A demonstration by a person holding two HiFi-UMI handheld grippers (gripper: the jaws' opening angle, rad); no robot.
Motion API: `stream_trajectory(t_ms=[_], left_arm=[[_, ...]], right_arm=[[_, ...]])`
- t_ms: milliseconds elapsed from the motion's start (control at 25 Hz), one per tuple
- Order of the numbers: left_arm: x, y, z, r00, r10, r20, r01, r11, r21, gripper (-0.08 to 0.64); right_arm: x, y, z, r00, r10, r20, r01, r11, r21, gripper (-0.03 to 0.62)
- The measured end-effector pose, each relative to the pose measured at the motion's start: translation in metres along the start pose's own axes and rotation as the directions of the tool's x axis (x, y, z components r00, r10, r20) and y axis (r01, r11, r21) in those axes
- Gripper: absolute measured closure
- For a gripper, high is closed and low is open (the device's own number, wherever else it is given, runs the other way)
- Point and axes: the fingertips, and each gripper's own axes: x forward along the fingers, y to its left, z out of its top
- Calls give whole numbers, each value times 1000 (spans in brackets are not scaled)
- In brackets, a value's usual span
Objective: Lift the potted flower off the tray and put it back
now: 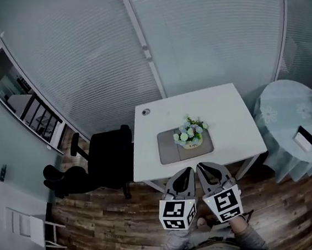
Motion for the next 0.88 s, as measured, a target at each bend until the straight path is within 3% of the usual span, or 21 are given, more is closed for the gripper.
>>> stream_trajectory(t_ms=[400,880], left_arm=[[42,10,-4,995,-96,-35,95,995,-23,549],[116,43,15,998,-45,-31,44,999,-31,549]], right_arm=[[24,-32,-12,994,-96,-56,97,995,30,568],[89,-83,-3,998,-40,-47,41,999,21,569]])
